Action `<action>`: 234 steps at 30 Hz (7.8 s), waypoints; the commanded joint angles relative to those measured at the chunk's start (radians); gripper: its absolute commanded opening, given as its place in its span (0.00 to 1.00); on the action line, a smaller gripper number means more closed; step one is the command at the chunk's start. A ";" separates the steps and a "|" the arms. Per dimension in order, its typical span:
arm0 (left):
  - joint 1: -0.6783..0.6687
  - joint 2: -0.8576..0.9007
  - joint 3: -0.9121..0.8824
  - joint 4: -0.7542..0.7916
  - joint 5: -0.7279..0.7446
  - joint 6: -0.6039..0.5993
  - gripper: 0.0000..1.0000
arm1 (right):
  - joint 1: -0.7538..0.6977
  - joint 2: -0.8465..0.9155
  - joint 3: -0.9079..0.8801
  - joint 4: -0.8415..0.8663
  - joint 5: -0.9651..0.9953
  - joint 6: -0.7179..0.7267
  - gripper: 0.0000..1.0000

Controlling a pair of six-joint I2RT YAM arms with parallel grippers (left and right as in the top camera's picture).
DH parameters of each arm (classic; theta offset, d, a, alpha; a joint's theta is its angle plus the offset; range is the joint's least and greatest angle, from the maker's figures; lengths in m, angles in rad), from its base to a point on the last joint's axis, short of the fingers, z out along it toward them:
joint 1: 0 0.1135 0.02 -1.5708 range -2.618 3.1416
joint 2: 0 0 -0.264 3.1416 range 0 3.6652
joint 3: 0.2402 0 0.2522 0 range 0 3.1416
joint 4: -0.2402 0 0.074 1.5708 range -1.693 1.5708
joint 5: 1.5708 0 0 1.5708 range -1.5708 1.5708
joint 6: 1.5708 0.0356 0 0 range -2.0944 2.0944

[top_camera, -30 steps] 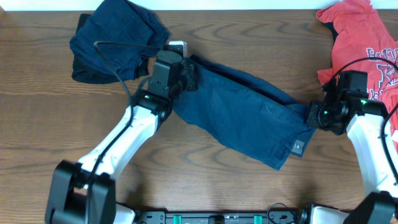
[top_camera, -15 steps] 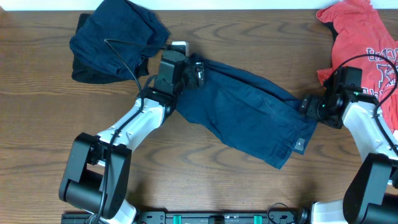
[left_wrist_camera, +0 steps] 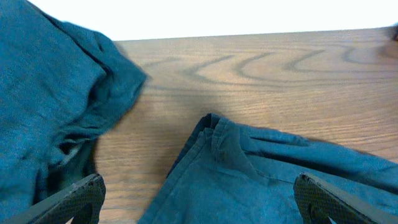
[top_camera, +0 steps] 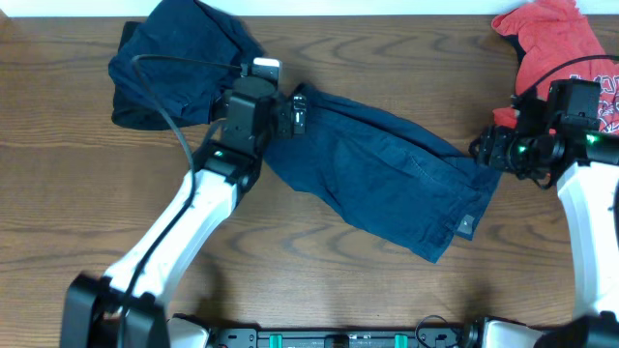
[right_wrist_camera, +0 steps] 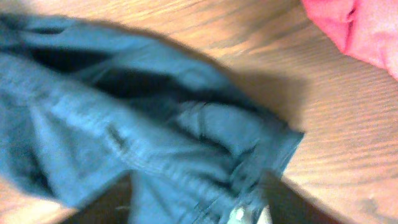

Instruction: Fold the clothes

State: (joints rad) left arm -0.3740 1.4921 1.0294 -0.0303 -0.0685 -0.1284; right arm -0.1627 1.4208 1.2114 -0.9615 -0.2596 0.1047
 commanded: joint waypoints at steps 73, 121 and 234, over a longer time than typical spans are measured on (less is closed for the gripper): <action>-0.002 0.089 0.074 -0.290 0.129 0.112 0.21 | 0.284 0.167 0.037 0.087 0.001 0.021 0.68; 0.092 0.088 0.074 -0.417 0.158 0.082 0.59 | 0.185 0.232 -0.454 0.640 0.329 0.094 0.93; 0.070 0.135 0.146 -0.200 0.310 0.185 0.70 | -0.112 0.130 0.182 0.042 -0.195 -0.232 0.01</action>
State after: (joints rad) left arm -0.3050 1.6413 1.1564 -0.2276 0.2550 0.0498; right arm -0.2710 1.5860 1.3903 -0.9562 -0.4980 -0.1066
